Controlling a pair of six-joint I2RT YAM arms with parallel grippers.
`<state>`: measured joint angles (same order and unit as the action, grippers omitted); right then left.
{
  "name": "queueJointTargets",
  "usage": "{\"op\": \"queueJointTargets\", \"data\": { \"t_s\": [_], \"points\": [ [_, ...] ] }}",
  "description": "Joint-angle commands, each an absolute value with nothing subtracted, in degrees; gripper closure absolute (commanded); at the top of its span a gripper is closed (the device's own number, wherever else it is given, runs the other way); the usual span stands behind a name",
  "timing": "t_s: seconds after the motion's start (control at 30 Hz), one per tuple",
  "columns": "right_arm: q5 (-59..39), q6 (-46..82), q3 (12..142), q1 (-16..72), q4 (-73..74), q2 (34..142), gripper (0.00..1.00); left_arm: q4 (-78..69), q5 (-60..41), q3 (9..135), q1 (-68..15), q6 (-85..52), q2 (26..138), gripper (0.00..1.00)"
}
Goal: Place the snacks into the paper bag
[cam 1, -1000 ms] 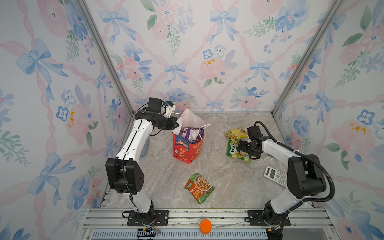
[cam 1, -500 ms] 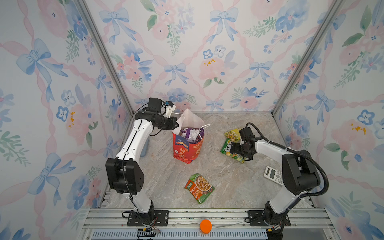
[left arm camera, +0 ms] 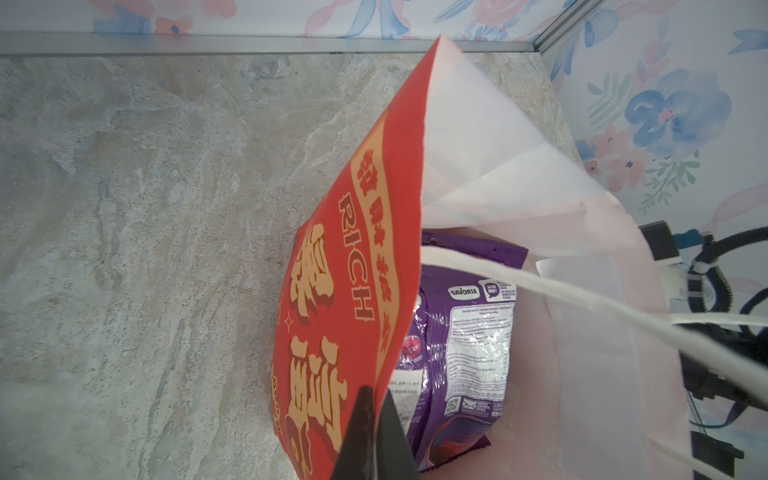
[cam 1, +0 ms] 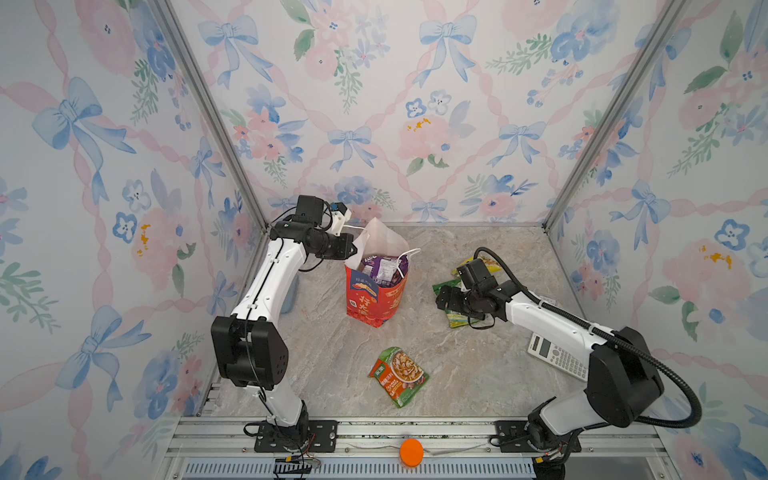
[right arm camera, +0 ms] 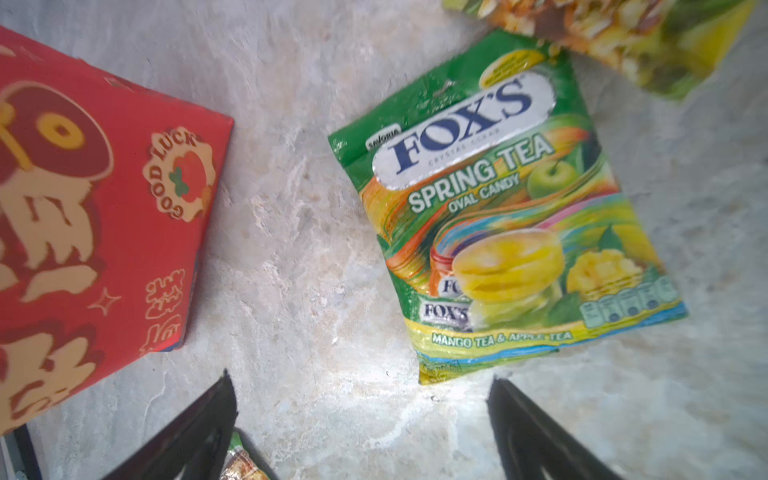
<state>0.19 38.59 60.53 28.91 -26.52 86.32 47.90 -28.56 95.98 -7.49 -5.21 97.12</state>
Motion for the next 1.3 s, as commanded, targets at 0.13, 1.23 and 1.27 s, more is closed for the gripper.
{"op": "queueJointTargets", "data": {
  "t_s": [0.13,1.23,1.27],
  "points": [
    [-2.4,31.0,61.7,20.5,-29.3,88.8,0.03,49.8,-28.6,95.0,-7.6,-5.0,97.3,1.0],
    [-2.5,32.7,67.5,31.4,-27.2,101.5,0.02,49.7,-28.4,95.0,-7.8,-5.0,98.0,1.0],
    [-2.5,32.9,67.4,31.5,-27.4,100.8,0.02,49.7,-28.4,95.0,-7.8,-5.0,98.0,1.0]
  ]
}}
